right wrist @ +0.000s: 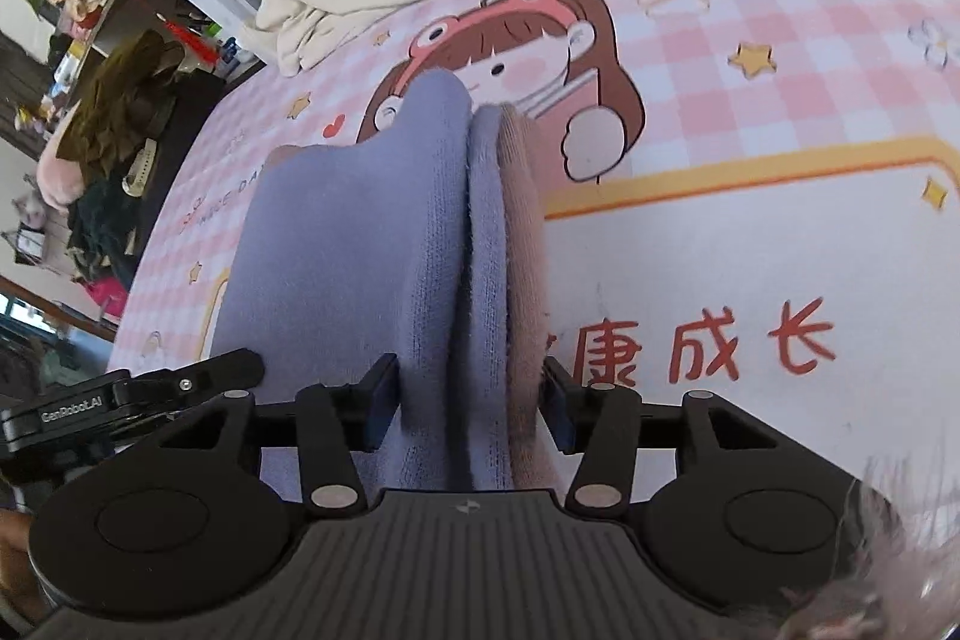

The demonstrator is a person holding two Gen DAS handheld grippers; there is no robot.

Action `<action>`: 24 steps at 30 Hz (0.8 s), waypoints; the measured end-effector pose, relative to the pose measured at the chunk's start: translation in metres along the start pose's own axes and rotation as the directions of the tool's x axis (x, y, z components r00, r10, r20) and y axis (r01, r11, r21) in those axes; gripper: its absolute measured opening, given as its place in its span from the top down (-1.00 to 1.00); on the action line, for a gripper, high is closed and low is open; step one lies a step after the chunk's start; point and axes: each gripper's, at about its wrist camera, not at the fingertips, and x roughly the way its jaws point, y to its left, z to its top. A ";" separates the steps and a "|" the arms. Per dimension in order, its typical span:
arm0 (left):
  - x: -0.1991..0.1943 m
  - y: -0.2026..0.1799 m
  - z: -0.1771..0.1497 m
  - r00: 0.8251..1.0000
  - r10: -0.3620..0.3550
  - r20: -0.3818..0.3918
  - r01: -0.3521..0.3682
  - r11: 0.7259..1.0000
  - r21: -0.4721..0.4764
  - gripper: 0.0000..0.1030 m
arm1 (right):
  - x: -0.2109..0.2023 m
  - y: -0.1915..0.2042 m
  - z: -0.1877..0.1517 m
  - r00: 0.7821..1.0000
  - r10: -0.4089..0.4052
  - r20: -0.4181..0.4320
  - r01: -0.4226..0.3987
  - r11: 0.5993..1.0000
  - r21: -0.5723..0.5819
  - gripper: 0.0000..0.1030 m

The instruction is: Fold clothes

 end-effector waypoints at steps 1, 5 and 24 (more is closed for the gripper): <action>0.003 0.003 -0.002 1.000 -0.018 -0.002 0.018 1.000 -0.024 -0.17 | 0.001 -0.003 0.001 1.000 0.013 -0.001 -0.013 1.000 0.009 0.08; 0.008 -0.004 -0.004 1.000 -0.007 0.006 0.007 0.999 -0.039 0.00 | 0.005 -0.003 0.005 0.999 0.048 -0.011 -0.048 0.999 0.004 0.29; -0.032 -0.091 -0.021 0.981 0.046 0.187 -0.068 0.991 0.113 0.14 | -0.071 0.004 0.013 0.981 0.128 0.147 -0.089 0.965 -0.248 0.49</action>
